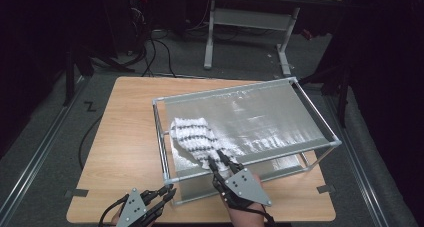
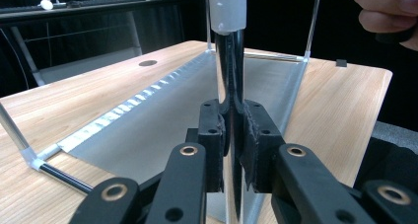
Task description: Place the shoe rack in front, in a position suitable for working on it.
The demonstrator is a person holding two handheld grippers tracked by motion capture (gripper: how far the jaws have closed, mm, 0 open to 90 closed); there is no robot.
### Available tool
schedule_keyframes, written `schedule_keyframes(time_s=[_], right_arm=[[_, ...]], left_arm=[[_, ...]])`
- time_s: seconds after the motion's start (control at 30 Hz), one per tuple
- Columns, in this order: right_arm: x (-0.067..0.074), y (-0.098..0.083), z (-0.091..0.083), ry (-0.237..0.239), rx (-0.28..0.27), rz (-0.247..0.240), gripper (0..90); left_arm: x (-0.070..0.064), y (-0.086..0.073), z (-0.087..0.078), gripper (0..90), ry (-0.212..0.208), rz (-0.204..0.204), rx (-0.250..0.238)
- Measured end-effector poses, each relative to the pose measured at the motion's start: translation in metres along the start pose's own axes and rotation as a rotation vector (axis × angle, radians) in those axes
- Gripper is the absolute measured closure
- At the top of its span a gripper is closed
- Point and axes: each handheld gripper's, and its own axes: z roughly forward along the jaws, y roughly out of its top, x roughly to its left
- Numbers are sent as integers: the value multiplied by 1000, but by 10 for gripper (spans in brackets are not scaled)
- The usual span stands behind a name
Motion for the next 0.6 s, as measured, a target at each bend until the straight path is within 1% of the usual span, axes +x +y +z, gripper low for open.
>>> schedule_keyframes(time_s=[0.03, 0.07, 0.1, 0.13, 0.17, 0.2, 0.37, 0.6], right_arm=[[-5, -1, -2, -15, 1, 1, 681], [-5, -1, -2, -15, 1, 1, 681], [-16, -4, -5, -46, 4, 1, 681], [-21, -5, -7, -60, 8, 2, 681], [-21, -5, -7, -60, 8, 2, 681], [-30, -7, -11, -87, 8, -1, 683], [-65, -15, -23, -174, 18, 15, 686], [-117, -26, -37, -300, 36, 57, 689]], left_arm=[[0, 0, 0, 799, 0, 0, 0], [0, 0, 0, 799, 0, 0, 0], [0, 0, 0, 799, 0, -1, 0], [0, 0, 0, 799, 1, -1, 0], [0, 0, 0, 799, 1, -1, 0], [0, 0, 0, 799, 0, -2, 0], [0, 0, 0, 799, 0, -4, 0], [0, 0, 0, 800, 2, -7, -2]])
